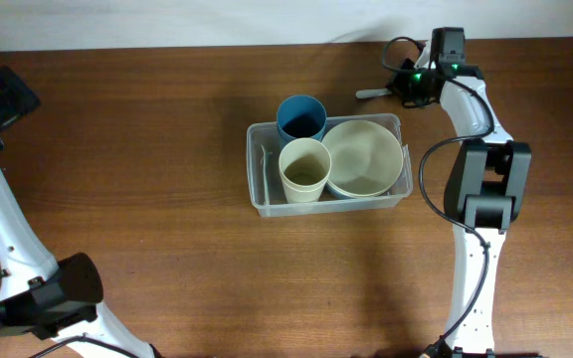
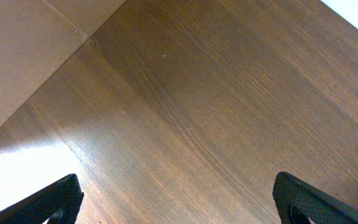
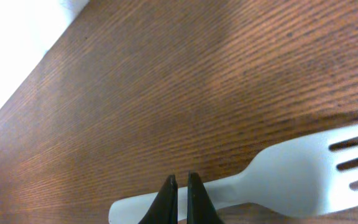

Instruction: Pack container

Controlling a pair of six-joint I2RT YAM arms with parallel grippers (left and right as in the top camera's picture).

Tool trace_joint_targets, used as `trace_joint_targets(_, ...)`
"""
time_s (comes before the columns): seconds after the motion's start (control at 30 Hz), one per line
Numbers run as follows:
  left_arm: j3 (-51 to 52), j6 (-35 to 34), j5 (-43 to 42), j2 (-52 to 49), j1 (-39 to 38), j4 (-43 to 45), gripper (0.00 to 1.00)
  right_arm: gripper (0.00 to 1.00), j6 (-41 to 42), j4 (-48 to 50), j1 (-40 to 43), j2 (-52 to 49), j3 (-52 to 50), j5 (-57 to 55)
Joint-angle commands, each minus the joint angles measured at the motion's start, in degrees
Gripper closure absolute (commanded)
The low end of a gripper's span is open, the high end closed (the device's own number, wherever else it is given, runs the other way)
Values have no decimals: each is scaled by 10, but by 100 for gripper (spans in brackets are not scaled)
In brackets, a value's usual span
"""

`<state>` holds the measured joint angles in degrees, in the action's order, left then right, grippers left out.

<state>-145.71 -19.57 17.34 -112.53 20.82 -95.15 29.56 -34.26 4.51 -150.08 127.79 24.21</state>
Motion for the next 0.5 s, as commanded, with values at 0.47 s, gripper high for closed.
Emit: trace_joint_targets(0.47,4,-8,0,-6,3,-1,0,96,-31,-128,19,-22,2,-107)
